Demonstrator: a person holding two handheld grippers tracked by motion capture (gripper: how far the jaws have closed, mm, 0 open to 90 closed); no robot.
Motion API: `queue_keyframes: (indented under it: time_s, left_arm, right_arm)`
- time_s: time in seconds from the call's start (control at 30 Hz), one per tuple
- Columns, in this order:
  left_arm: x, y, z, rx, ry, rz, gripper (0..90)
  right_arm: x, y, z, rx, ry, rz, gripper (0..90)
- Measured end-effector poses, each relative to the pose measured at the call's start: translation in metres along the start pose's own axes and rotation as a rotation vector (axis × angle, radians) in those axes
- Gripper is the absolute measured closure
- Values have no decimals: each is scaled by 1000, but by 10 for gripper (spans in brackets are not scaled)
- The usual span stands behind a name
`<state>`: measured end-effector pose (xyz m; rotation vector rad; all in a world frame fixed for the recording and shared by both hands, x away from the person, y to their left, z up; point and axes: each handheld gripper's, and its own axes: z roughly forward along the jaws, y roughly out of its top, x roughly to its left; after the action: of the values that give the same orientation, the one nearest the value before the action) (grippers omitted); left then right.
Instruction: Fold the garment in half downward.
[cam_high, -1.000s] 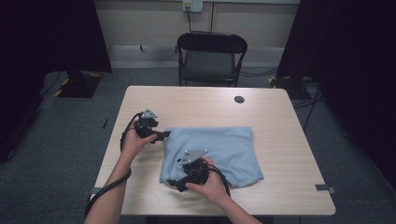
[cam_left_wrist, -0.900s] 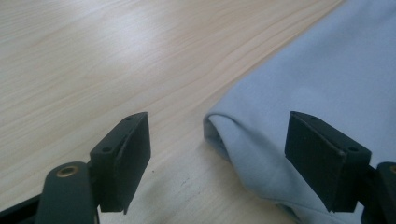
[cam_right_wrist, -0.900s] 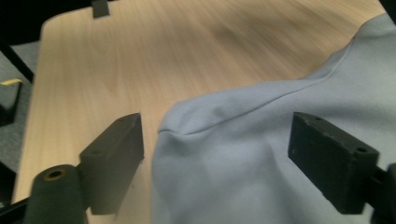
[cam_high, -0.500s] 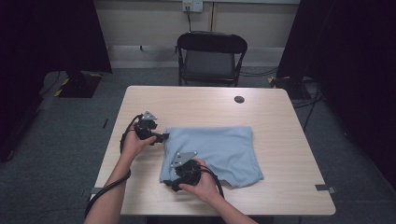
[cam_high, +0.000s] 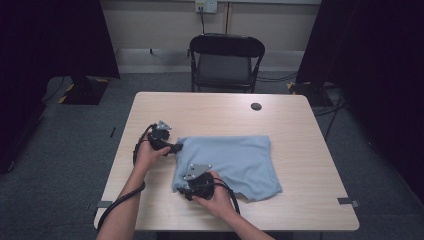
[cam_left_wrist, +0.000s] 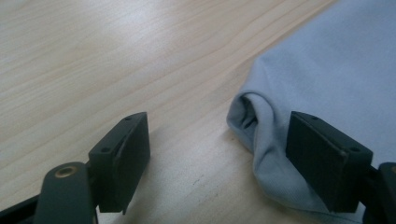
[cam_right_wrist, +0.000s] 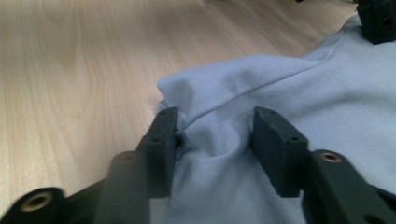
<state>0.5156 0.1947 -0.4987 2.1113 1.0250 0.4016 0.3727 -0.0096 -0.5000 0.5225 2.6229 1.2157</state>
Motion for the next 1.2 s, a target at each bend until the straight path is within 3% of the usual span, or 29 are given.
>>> queue_keyframes:
  time_s: [0.33, 0.4, 0.63, 0.77, 0.87, 1.0, 1.1, 1.2]
  left_arm:
    - [-1, -2, 0, -34, -25, 53, 318]
    - [-2, -2, 0, -38, -38, 63, 394]
    - [-3, -2, 0, -49, -79, 87, 512]
    - [-8, -2, 0, -50, -106, 90, 710]
    - [-11, -3, -1, -48, -114, 89, 793]
    - [-12, -2, -1, -47, -112, 55, 835]
    - [-15, 2, -3, -17, -95, 67, 844]
    - [-16, 8, -8, -11, -92, 48, 850]
  right_arm:
    - [2, -1, -1, -8, -17, -22, 687]
    - [2, -1, -1, -7, -17, -18, 706]
    - [0, -1, -1, -5, -15, -11, 758]
    - [2, -1, -2, -6, -27, -6, 774]
    - [4, -1, -2, -6, -38, -8, 783]
    - [3, -1, -2, -6, -37, -4, 794]
    - [3, -1, -3, -9, -39, 5, 795]
    - [1, -2, -6, -31, -27, 31, 797]
